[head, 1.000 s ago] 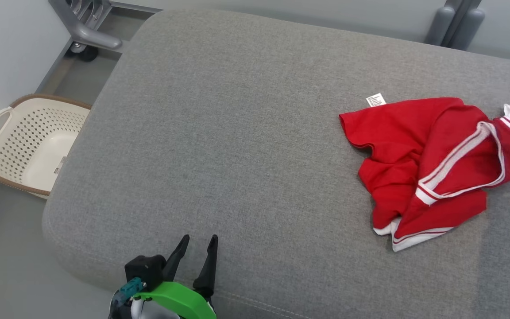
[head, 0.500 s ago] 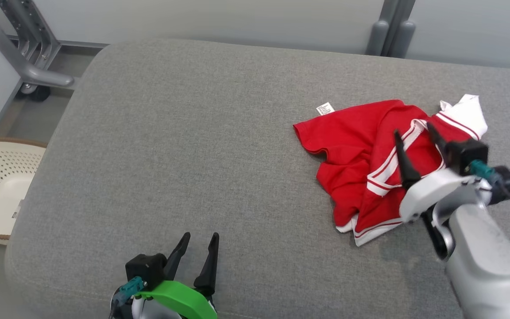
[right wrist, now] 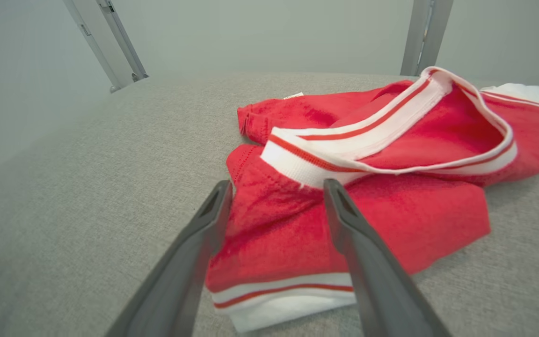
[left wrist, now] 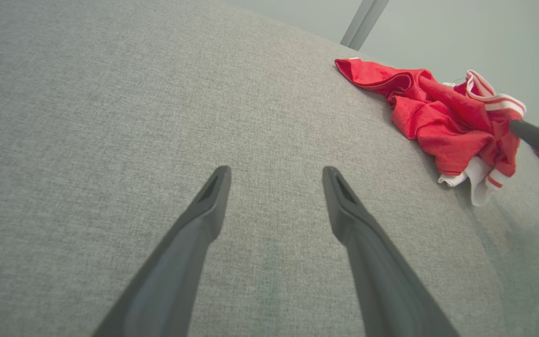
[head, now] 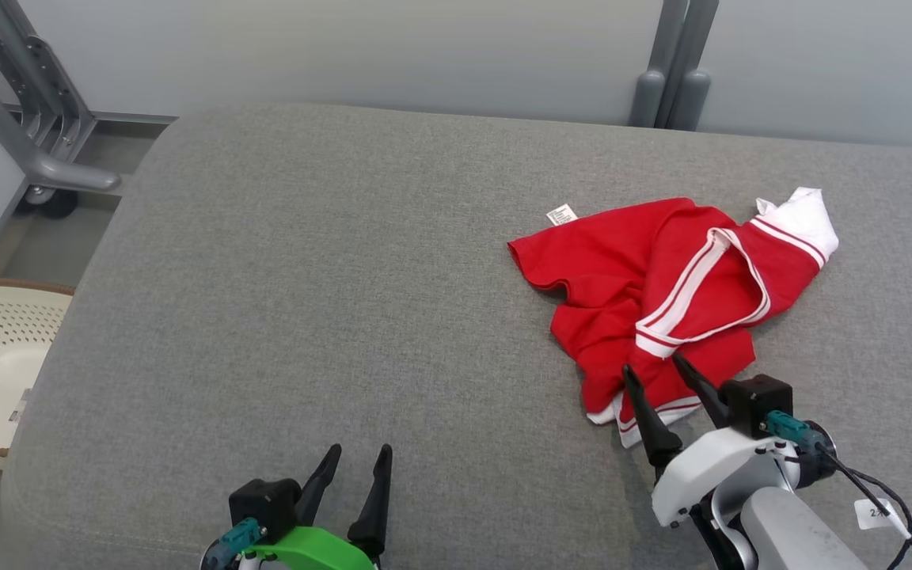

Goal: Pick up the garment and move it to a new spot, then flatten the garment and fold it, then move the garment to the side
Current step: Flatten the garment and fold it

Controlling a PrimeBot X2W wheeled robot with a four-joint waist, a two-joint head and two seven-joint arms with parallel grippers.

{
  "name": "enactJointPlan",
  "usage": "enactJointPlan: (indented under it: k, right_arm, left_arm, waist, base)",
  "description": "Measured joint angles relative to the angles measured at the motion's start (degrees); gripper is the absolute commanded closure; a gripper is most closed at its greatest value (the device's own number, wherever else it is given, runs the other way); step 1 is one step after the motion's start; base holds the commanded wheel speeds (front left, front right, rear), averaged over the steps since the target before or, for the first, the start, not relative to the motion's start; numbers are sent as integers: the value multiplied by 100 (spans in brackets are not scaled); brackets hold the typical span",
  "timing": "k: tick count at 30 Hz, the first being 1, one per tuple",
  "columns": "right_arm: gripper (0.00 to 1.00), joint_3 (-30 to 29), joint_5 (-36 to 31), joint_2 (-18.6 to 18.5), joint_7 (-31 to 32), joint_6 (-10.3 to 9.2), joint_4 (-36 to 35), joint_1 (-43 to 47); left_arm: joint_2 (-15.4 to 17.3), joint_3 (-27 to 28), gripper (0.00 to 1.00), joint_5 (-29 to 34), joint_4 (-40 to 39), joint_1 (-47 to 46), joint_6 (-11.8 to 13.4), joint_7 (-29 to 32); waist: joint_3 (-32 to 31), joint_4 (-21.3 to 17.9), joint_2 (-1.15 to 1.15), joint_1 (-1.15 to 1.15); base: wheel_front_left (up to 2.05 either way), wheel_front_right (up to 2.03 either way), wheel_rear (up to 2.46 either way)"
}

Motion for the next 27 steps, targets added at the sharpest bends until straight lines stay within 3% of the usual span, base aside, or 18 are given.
enactJointPlan:
  k: [6,8,9,16,23,24,25,27]
  right_arm:
    - [2,-287,-420,268,0,0,857,-336]
    - [81,-380,-520,304,0,1,1021,-458]
    - [100,-456,-547,321,0,0,1058,-479]
    - [100,-1087,-611,379,0,1,697,-481]
    - [99,-2285,-776,130,0,0,300,23]
    - [28,-2385,-842,121,0,0,315,122]
    - [0,-2458,-881,124,0,0,307,201]
    - [0,-2533,-1023,148,0,1,146,288]
  left_arm:
    - [0,-37,0,-15,-16,2,0,0]
    - [0,-25,0,-20,-19,4,0,0]
    - [0,-14,0,-29,-19,8,0,0]
    - [0,115,0,-57,-63,110,0,-1]
    - [0,62,0,-66,-192,65,0,-1]
    - [0,47,0,-89,-210,36,0,0]
    - [0,8,0,-93,-219,7,0,0]
    - [-1,-18,0,-92,-237,-65,0,0]
  waist:
    - [-33,126,0,0]
    - [-26,148,0,0]
    - [-24,152,0,0]
    - [-50,0,0,0]
    - [-89,-394,0,0]
    - [-90,-463,0,0]
    - [-89,-533,0,0]
    - [-82,-684,0,0]
  base:
    - [0,0,0]
    - [0,0,0]
    - [0,0,0]
    - [0,0,0]
    - [0,0,0]
    - [0,0,0]
    - [0,0,0]
    - [0,0,0]
